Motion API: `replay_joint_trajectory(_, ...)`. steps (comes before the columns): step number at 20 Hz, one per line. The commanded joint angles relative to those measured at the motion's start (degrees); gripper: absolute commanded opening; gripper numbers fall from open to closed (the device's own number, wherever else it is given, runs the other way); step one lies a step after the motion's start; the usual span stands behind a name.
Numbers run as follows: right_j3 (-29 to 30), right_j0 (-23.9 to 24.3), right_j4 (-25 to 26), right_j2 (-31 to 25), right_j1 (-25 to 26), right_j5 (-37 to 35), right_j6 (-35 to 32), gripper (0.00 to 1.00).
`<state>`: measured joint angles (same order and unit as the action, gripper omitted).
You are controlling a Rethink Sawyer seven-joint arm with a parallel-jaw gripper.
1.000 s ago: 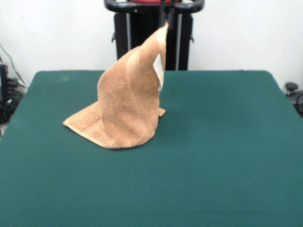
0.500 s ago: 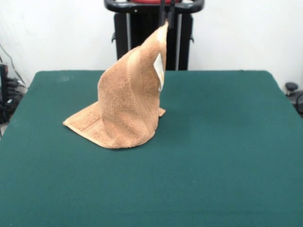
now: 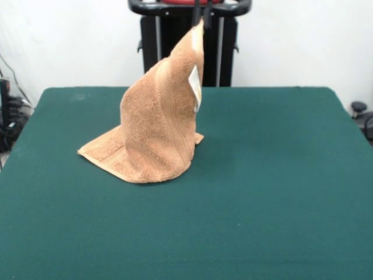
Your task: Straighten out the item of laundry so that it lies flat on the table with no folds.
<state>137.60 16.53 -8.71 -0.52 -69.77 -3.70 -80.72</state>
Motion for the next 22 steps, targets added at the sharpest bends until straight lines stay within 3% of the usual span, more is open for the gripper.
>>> replay_joint_trajectory(1, 3.93, -0.55, 0.44, -1.90, 0.01, -3.67, -11.26, 1.00)
replay_joint_trajectory(9, 3.65, 0.29, -0.12, -2.74, -1.47, -5.00, -10.74, 1.00)
replay_joint_trajectory(14, 1.30, -1.11, -0.44, -0.07, -7.66, -15.80, -8.97, 1.00)
replay_joint_trajectory(22, -4.71, -3.06, 3.22, 4.43, -17.27, -35.56, -9.79, 1.00)
